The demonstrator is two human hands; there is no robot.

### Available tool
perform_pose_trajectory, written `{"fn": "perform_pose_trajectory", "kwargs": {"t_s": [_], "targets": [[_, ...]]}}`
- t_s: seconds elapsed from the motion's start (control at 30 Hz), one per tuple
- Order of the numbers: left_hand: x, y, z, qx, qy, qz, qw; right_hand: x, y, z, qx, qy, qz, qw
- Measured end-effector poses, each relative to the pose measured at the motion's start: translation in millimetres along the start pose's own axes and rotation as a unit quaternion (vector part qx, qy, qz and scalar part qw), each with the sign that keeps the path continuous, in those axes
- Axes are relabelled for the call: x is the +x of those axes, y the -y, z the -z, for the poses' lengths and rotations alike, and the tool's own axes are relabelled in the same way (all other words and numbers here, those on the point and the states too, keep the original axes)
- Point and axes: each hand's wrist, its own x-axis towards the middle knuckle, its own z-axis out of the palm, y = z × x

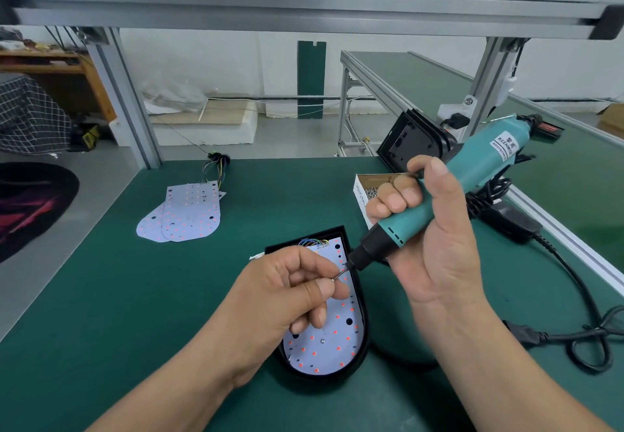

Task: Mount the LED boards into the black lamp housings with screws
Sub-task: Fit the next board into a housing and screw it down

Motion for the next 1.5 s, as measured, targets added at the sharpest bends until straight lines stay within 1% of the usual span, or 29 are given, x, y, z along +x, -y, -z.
{"fn": "perform_pose_trajectory", "kwargs": {"t_s": [0.1, 0.23, 0.47, 0.6, 0.73, 0.9, 0.93, 0.97, 1.0, 1.03, 1.1, 1.13, 1.2, 1.27, 1.37, 1.43, 1.5], "targets": [[0.1, 0.0, -0.8, 0.026, -0.02, -0.005, 0.999, 0.7, -3.6, 0.2, -0.006, -0.018, -0.006, 1.0], [0.4, 0.7, -3.2, 0.045, -0.045, -0.008, 0.998, 2.1, -10.0, 2.0, 0.003, -0.081, -0.004, 0.997], [1.5, 1.2, -2.9, 0.043, -0.042, -0.005, 0.998, 4.7, -14.9, 8.3, 0.03, -0.131, 0.004, 0.991], [3.0, 2.1, -2.3, 0.026, -0.033, -0.004, 0.999, 6.8, -13.8, 10.4, 0.049, -0.144, 0.005, 0.988], [2.7, 2.8, 0.9, 0.024, -0.018, 0.019, 0.999, 7.3, -11.5, 10.5, 0.058, -0.146, 0.009, 0.988], [3.0, -2.7, 3.0, 0.014, -0.043, 0.035, 0.998, 7.1, -7.8, 8.2, 0.064, -0.152, 0.015, 0.986], [3.0, -4.9, 3.7, 0.037, -0.055, 0.031, 0.997, 7.2, -7.0, 7.6, 0.062, -0.152, 0.019, 0.986], [2.5, -5.8, 4.4, 0.091, -0.073, 0.019, 0.993, 7.1, -6.0, 7.2, 0.06, -0.151, 0.023, 0.986], [1.8, -4.8, 5.1, 0.169, -0.097, 0.0, 0.981, 7.2, -4.8, 7.1, 0.058, -0.15, 0.029, 0.987], [0.6, -3.7, 4.6, 0.258, -0.118, -0.024, 0.959, 7.5, -3.3, 7.5, 0.057, -0.149, 0.036, 0.986], [-2.6, -3.2, -2.1, 0.424, -0.135, -0.058, 0.894, 9.2, 0.1, 9.1, 0.057, -0.149, 0.048, 0.986], [-3.7, -4.2, -6.5, 0.485, -0.131, -0.07, 0.862, 10.4, 1.8, 10.1, 0.056, -0.151, 0.053, 0.986], [-4.1, -5.0, -13.6, 0.573, -0.11, -0.098, 0.807, 13.2, 3.9, 12.6, 0.047, -0.156, 0.061, 0.985], [-1.1, -2.9, -19.6, 0.642, -0.075, -0.122, 0.753, 15.8, 4.1, 16.0, 0.026, -0.163, 0.073, 0.984], [4.3, -0.6, -27.0, 0.706, -0.019, -0.118, 0.698, 19.6, 2.6, 22.5, -0.02, -0.171, 0.089, 0.981], [6.5, 0.2, -30.1, 0.728, -0.005, -0.113, 0.676, 21.6, 0.4, 26.7, -0.049, -0.174, 0.093, 0.979], [8.7, -1.3, -31.4, 0.738, 0.0, -0.112, 0.665, 23.5, -1.9, 31.5, -0.074, -0.174, 0.094, 0.977]]}}
